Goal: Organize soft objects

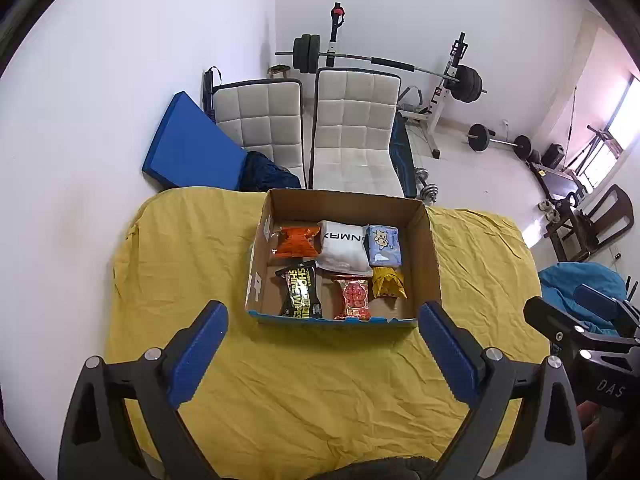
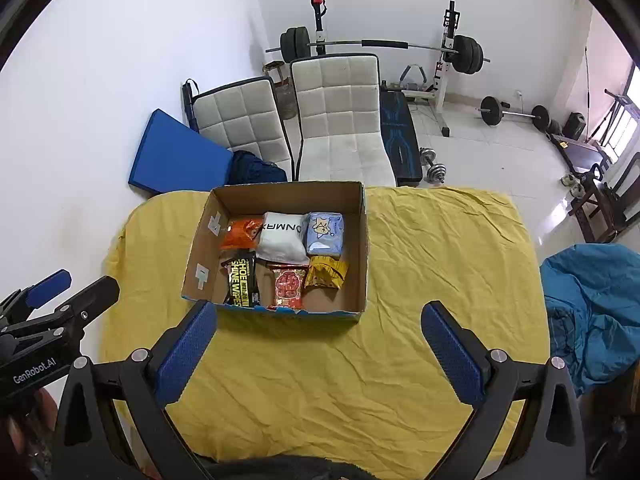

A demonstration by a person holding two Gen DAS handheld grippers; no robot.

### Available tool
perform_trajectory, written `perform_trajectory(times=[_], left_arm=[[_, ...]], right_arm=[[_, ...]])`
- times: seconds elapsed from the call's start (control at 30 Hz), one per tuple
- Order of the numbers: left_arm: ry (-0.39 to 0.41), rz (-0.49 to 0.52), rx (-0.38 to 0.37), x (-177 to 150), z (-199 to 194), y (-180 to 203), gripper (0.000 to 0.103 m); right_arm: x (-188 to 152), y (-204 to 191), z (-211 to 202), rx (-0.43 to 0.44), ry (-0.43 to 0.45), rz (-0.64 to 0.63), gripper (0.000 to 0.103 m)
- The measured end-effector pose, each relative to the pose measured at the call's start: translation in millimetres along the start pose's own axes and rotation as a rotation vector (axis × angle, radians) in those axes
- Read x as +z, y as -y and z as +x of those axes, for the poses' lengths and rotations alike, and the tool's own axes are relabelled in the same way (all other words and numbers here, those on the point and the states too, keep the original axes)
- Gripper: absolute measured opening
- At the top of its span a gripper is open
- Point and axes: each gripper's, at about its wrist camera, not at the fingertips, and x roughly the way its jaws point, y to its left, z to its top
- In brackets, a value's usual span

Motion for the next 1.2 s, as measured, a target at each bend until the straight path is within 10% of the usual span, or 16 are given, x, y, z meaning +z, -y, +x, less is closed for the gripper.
perform_trajectory(times=[1.2], left_arm=[[0.004, -0.012, 0.03, -0.6, -3.0, -9.8, 0.099]], right_arm=[[-5.8, -2.1, -6.2, -0.037, 0.023, -0.003, 0.103]])
